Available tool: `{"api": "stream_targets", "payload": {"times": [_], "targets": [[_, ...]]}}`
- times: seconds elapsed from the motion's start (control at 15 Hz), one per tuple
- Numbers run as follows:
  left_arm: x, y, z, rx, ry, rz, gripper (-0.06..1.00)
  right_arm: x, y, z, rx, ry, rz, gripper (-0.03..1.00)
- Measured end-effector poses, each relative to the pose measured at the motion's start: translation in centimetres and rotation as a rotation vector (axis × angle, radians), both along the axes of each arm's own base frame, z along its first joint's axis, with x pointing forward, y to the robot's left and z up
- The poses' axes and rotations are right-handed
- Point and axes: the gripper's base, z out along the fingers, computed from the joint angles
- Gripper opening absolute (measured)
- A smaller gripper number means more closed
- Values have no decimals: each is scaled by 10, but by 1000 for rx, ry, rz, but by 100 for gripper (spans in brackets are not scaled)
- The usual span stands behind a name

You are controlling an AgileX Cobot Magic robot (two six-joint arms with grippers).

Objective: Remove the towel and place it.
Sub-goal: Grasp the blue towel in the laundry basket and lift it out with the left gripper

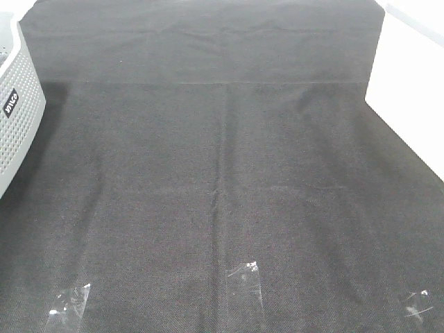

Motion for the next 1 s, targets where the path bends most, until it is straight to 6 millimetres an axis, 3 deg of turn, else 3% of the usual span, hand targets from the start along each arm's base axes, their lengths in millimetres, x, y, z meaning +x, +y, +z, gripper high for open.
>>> {"api": "stream_targets", "payload": {"times": [0.47,0.8,1.0], "targets": [[-48,-10,136,-19,-374,163,0,0,0,0,0,0,0,65],[-93,-20,209,-24,-614,182,0,0,0,0,0,0,0,65],[-114,-43,248,-24,-789,92,0,0,0,0,0,0,0,65]]}}
